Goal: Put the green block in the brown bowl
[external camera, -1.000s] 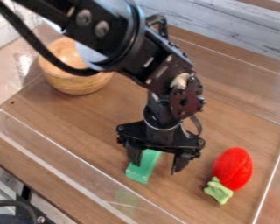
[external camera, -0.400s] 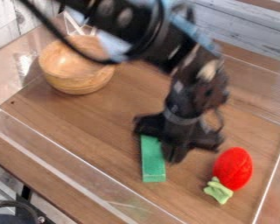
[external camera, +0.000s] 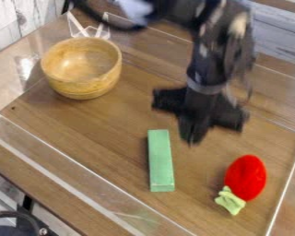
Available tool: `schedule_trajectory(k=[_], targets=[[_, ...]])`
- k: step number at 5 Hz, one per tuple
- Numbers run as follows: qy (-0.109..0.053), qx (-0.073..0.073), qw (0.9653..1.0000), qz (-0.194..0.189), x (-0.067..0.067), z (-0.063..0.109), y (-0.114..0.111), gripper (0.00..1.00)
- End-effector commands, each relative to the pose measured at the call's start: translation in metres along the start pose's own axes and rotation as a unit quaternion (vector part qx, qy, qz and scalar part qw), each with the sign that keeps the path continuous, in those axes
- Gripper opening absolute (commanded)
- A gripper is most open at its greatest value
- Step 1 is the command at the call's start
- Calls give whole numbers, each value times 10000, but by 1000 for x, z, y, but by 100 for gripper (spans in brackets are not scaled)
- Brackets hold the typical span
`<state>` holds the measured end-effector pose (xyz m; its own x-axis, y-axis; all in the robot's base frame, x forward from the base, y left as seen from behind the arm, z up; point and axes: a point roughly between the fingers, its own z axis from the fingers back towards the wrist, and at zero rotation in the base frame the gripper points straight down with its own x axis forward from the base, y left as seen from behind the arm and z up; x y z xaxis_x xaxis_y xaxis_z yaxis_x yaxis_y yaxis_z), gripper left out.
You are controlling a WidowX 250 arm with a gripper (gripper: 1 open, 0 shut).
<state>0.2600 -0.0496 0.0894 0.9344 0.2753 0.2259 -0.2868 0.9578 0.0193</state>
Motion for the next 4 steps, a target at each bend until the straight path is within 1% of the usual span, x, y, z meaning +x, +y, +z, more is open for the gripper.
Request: schedule_trajectory(k=[1,2,3,4], targets=[[-365,-144,9990,223,29,24,8,0],[-313,-123,9975,625,26,21,18,100],[-247,-17,9951,957,19,21,26,100],[-200,27,9921,1234,10,7,31,100]])
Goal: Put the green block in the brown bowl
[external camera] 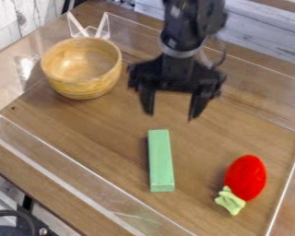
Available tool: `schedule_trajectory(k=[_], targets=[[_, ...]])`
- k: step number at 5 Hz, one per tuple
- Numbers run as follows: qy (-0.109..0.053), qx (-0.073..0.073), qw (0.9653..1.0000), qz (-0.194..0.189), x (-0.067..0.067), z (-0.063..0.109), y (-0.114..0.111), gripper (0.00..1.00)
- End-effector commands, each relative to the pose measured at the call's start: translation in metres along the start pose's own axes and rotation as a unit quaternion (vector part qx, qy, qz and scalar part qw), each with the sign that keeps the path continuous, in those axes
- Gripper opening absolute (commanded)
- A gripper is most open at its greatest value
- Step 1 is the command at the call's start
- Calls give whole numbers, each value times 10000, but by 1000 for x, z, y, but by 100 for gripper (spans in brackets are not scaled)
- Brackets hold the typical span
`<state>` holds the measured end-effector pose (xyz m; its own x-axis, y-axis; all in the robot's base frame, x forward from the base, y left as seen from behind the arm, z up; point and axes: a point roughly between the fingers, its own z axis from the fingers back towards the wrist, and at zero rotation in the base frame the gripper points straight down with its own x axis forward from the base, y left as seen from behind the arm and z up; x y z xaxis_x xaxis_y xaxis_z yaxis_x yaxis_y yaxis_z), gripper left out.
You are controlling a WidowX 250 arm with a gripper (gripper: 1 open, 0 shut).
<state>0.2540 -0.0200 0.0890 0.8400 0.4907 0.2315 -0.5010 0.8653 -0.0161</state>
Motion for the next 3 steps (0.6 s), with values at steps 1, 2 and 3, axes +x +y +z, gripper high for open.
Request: schedule_trajectory(k=[1,2,3], targets=[[-103,-82,9991,411,0,-12,6,100],[-59,-63,9972,736,-6,-32,11,100],[13,-171,9978,640,-9,-50,0,100]])
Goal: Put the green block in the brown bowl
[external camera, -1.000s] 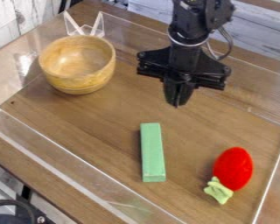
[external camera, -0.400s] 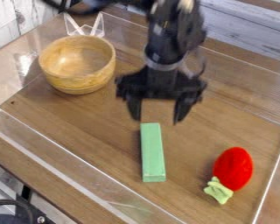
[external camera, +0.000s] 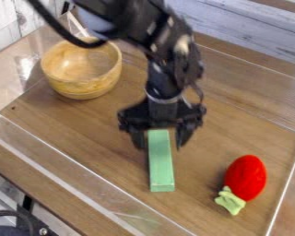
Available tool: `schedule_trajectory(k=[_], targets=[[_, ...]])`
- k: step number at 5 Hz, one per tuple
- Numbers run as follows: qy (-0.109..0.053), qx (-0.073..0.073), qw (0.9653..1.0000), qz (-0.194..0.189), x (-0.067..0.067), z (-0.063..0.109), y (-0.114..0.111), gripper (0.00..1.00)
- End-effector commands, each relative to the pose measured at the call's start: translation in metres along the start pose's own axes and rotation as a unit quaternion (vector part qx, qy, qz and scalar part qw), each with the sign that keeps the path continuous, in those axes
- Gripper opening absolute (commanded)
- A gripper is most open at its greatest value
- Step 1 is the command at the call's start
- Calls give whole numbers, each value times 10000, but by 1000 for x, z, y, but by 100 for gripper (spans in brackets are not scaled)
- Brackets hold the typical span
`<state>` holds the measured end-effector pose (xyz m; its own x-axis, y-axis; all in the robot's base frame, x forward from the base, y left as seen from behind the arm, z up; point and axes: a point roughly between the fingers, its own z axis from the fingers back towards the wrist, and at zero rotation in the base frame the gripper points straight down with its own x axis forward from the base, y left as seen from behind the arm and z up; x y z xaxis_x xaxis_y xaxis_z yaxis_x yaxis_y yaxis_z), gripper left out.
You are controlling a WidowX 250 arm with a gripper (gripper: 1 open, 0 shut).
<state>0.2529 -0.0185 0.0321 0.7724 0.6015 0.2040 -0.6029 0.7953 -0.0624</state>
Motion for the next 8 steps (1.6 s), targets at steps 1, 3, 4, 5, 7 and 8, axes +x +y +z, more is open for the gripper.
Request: schedule_trajectory(k=[1,3,4,5,7,8], targets=[[-45,-167,9997,-143,1,-6,-14,0],[-302,-276,9926,-1139,18,15,-17,0],[-460,-255,9900,-1312,24,35,-13,0],[-744,-385,9837,-1591,41,55,-7,0],[-1074,-875,9630,-2312,75,85,1,0],[-1100,-870,9627,-2315,68,90,-3,0]])
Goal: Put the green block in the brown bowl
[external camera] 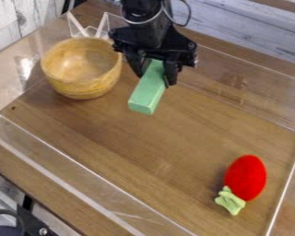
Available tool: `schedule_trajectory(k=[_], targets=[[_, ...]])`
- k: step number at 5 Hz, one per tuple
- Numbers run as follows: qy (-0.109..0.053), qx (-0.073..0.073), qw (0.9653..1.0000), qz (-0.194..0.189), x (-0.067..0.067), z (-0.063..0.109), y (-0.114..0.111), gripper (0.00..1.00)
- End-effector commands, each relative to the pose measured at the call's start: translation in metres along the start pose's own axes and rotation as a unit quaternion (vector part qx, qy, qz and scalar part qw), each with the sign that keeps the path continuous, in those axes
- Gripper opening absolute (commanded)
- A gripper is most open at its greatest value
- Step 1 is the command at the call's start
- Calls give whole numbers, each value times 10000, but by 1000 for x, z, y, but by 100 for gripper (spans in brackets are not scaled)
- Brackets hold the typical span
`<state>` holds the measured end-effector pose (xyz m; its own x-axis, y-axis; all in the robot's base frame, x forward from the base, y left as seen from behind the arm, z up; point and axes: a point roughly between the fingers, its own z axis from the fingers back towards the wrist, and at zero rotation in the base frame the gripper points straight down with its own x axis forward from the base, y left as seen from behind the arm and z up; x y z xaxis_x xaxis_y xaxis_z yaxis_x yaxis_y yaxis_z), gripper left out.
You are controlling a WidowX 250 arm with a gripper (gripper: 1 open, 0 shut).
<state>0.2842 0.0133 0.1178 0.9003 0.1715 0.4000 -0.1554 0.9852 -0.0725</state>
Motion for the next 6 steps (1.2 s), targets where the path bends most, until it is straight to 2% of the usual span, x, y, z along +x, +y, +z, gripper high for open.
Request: schedule_trajectory(k=[1,2,4,6], targets=[[-246,-22,9996,-131,14,16,17,0],[-237,35,9996,-149,18,21,43,0],[-195,429,9983,346,29,8,108,0],[-122,361,9984,409,42,15,128,0]])
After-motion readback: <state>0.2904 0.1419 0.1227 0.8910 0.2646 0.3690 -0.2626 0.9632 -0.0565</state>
